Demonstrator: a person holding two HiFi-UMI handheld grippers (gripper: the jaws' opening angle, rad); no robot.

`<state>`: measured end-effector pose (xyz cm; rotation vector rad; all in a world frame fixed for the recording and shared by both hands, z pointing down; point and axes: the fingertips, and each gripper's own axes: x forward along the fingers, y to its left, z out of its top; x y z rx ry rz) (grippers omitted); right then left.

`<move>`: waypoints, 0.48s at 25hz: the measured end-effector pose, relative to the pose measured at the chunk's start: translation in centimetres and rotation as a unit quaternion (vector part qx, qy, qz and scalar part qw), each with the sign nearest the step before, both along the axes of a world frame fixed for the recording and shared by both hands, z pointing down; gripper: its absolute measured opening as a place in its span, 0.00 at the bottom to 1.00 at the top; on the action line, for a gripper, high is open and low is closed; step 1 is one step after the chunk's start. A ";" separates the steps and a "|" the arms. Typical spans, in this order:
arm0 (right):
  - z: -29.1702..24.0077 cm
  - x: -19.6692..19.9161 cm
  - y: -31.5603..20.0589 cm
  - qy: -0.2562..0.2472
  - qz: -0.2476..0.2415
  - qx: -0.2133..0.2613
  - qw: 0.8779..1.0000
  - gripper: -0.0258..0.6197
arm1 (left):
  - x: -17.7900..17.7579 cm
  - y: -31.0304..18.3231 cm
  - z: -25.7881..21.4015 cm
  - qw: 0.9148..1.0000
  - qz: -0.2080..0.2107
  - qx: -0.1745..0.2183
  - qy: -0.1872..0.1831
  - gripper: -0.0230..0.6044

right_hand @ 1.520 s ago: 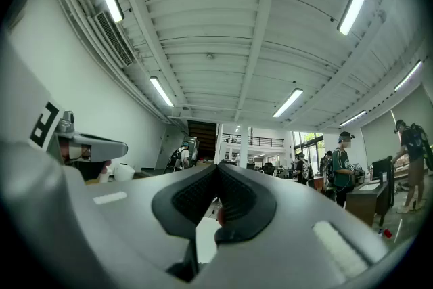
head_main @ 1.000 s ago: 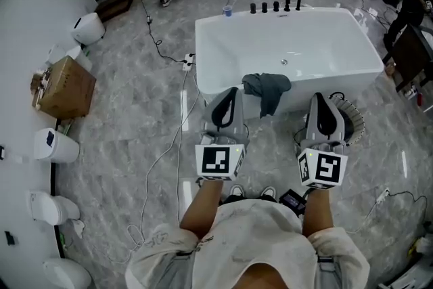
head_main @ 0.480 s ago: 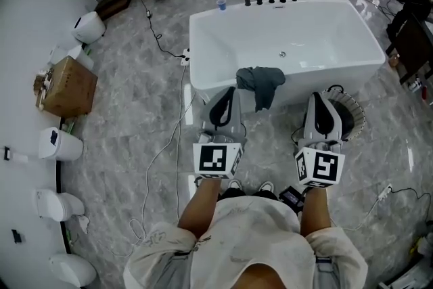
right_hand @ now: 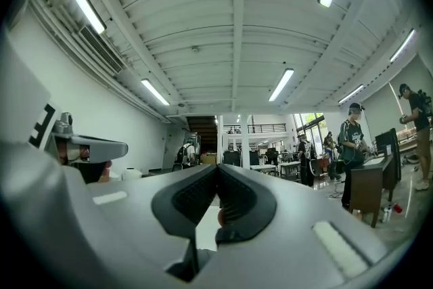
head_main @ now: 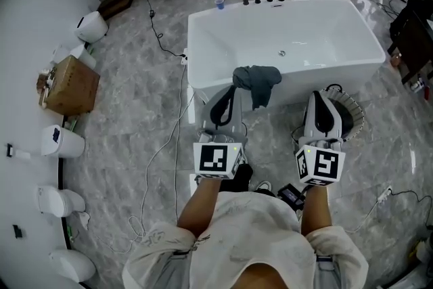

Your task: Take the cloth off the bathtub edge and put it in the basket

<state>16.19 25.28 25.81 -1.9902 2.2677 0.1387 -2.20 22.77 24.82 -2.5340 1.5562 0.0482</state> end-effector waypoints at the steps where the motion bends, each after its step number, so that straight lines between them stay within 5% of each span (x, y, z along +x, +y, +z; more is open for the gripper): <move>1: 0.0 0.1 -0.2 0.000 -0.001 0.001 1.000 0.04 | -0.1 -0.2 -0.1 1.000 -0.003 0.002 0.000 0.04; 12: -0.2 -0.8 -4.8 0.026 -0.003 0.005 1.000 0.04 | -0.8 -5.1 -0.2 1.000 -0.007 0.015 0.016 0.04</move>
